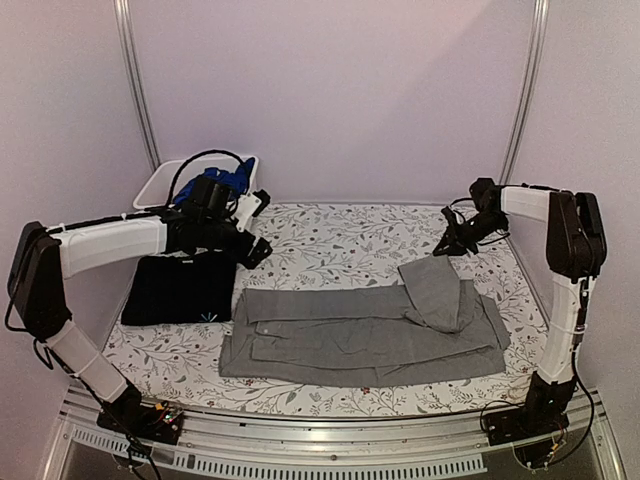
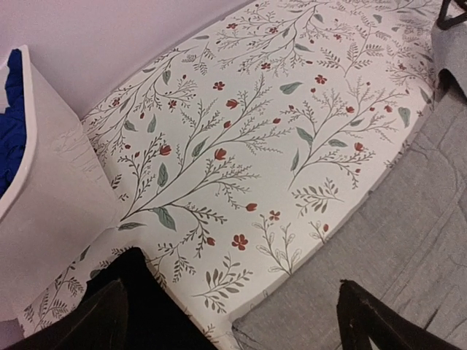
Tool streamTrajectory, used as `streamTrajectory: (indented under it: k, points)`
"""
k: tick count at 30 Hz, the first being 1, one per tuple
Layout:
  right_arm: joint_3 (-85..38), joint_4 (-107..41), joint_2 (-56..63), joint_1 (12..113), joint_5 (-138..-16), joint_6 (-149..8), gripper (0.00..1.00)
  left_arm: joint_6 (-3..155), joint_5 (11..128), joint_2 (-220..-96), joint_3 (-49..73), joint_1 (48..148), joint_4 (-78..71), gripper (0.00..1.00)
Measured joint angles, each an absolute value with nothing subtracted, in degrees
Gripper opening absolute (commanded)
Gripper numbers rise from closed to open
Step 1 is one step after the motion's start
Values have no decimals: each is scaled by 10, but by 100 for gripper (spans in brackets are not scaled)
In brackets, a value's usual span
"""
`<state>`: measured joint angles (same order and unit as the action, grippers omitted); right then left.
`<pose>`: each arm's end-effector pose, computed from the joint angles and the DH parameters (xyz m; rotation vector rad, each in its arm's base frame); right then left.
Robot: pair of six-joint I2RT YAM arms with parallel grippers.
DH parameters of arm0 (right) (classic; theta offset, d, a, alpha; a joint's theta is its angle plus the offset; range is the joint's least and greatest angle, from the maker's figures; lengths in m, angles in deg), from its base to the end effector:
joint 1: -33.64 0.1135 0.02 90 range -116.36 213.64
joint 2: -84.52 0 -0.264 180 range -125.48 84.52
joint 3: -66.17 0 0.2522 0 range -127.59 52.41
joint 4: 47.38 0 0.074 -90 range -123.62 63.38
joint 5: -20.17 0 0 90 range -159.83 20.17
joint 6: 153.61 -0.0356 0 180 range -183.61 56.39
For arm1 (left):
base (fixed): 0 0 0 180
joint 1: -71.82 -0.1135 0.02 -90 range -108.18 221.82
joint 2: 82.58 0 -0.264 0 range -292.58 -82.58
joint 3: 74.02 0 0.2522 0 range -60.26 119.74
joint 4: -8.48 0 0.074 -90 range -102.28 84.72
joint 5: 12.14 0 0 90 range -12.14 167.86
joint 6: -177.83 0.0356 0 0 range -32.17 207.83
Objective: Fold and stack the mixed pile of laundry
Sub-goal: Adjust the rectangle-folded T-shirt at the center of the board.
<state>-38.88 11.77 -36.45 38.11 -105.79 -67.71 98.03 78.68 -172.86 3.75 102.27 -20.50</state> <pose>0.4219 0.0540 0.1713 -0.1275 2.7869 0.9293 0.3016 -0.1767 0.2503 0.7921 2.1598 -0.1660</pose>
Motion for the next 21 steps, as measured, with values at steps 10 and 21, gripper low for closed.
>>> streamTrajectory:
  k: [10,21]
  points:
    - [-487,37,-248,384,-1157,-687,2,947,804,-1763,96,1010,-194,100]
    - [-358,67,-216,526,-1372,-567,4,908,742,-1763,95,1003,-177,100]
